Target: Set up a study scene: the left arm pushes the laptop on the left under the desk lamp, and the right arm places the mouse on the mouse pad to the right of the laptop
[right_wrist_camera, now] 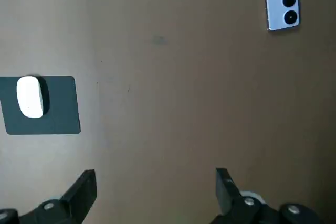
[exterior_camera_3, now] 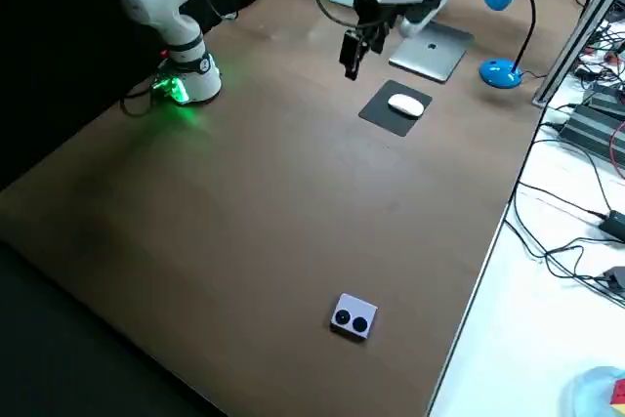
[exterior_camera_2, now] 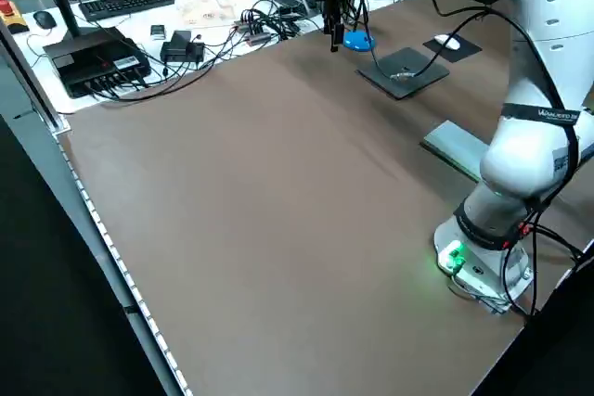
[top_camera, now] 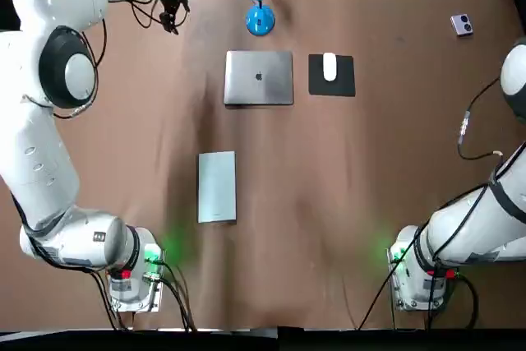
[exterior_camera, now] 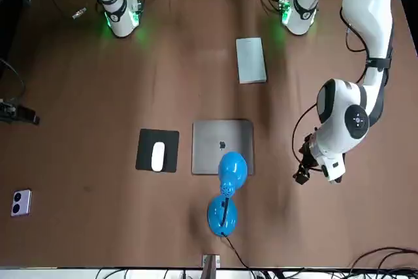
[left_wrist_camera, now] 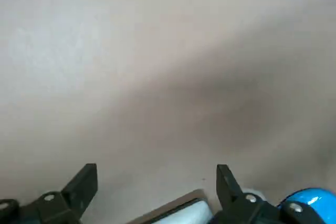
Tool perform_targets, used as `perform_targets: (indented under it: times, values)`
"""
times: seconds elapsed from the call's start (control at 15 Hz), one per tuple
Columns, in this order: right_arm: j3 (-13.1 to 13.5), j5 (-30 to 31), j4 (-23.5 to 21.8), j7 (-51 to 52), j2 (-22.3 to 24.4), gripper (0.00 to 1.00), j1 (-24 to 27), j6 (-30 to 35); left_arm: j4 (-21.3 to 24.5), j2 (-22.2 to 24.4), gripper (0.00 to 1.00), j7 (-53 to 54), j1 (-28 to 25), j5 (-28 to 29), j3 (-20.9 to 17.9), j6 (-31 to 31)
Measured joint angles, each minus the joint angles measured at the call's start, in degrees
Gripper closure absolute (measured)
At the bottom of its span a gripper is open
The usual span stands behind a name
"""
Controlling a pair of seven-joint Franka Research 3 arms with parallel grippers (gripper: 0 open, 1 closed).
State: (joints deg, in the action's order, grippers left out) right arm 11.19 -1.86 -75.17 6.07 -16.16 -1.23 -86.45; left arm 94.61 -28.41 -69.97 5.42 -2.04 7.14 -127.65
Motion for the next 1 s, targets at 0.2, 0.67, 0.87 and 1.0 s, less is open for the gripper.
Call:
perform_targets:
  times: [0.2,0.67,0.87,1.0]
  values:
    - [-0.45,0.41,-2.23,-0.01,2.65,0.00,0.03,0.81,-1.72,0.02,0.00,10.14,-0.70,0.00,0.00,2.90]
    - [-1.40,0.40,-12.30,-0.05,8.94,0.00,0.36,-6.19,-6.90,2.22,0.00,38.56,-5.76,0.00,0.16,10.23]
    - [-1.70,0.40,-12.44,-0.06,9.75,0.00,0.35,-6.33,-7.45,4.49,0.00,47.99,-6.88,0.00,0.18,10.96]
    - [-1.80,0.40,-12.44,-0.08,9.89,0.00,0.34,-6.43,-7.51,6.14,0.00,52.05,-7.53,0.00,0.17,12.05]
